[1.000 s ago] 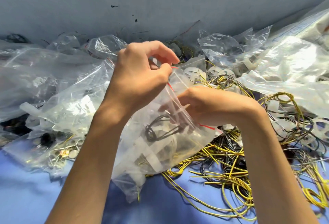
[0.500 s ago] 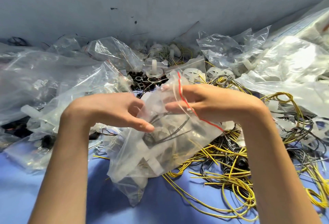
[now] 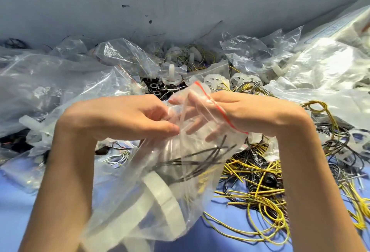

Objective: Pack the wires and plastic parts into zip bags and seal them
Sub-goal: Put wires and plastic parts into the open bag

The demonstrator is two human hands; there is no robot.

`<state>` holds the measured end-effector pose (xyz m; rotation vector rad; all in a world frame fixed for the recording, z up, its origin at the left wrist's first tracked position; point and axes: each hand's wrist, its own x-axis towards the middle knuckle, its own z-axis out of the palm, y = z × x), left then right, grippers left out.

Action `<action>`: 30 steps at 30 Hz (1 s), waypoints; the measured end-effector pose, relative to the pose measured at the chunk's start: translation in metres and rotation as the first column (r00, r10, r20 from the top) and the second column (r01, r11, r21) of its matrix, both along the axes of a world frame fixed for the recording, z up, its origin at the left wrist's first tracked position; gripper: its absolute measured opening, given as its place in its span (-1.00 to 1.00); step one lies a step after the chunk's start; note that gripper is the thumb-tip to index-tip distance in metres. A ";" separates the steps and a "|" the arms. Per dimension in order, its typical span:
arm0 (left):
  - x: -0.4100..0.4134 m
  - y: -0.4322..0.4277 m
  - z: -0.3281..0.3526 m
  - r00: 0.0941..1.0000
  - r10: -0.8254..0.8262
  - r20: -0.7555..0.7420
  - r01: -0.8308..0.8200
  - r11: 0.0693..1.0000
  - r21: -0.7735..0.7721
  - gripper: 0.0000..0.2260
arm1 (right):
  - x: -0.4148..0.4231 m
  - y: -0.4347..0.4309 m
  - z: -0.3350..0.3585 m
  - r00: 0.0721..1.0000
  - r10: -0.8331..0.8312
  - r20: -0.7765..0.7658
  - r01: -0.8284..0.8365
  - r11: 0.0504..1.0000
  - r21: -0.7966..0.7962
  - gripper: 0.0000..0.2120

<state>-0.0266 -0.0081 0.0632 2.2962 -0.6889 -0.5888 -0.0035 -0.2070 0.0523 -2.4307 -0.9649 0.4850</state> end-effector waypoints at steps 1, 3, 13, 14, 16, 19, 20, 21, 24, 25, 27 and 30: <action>0.001 0.003 -0.002 1.000 0.029 0.004 -0.029 0.999 0.043 -0.64 | 0.001 -0.001 -0.002 1.000 -0.015 0.010 0.015 1.000 -0.001 -0.55; 0.006 0.009 -0.006 0.997 0.071 -0.018 -0.068 0.988 0.137 -0.75 | -0.001 0.000 -0.002 0.999 -0.029 0.024 0.029 1.000 -0.007 -0.59; 0.010 0.057 -0.009 0.981 0.195 0.012 -0.191 0.943 0.272 -0.81 | 0.003 -0.013 0.005 0.987 -0.124 0.104 0.127 0.991 -0.028 -0.65; 0.009 0.064 -0.007 0.975 0.222 0.023 -0.219 0.934 0.282 -0.72 | 0.005 -0.016 0.005 0.986 -0.138 0.098 0.142 0.990 -0.029 -0.66; 0.007 0.073 -0.006 0.959 0.281 0.050 -0.281 0.899 0.335 -0.61 | 0.006 -0.017 0.005 0.983 -0.164 0.087 0.167 0.986 -0.026 -0.64; 0.011 0.074 -0.010 0.928 0.360 0.092 -0.366 0.840 0.402 -0.63 | 0.007 -0.017 0.002 0.980 -0.170 0.108 0.174 0.984 -0.037 -0.63; 0.014 0.072 -0.012 0.920 0.373 0.121 -0.389 0.826 0.407 -0.61 | 0.008 -0.016 0.001 0.979 -0.166 0.116 0.172 0.984 -0.039 -0.63; 0.017 0.070 -0.013 0.911 0.383 0.155 -0.412 0.815 0.407 -0.60 | 0.009 -0.014 -0.001 0.980 -0.161 0.117 0.167 0.985 -0.037 -0.62; 0.019 0.057 -0.011 0.908 0.366 0.203 -0.416 0.839 0.350 -0.52 | 0.012 -0.005 -0.010 0.983 -0.135 0.122 0.144 0.987 -0.067 -0.59; 0.018 0.051 -0.009 0.915 0.351 0.200 -0.399 0.862 0.313 -0.49 | 0.014 -0.002 -0.014 0.982 -0.126 0.138 0.139 0.986 -0.092 -0.56; 0.017 0.038 -0.007 0.924 0.324 0.200 -0.368 0.897 0.244 -0.46 | 0.017 0.004 -0.021 0.978 -0.102 0.181 0.134 0.975 -0.176 -0.49; 0.018 0.018 -0.009 0.928 0.283 0.242 -0.336 0.917 0.214 -0.53 | 0.019 0.010 -0.028 0.979 -0.069 0.194 0.122 0.953 -0.277 -0.58</action>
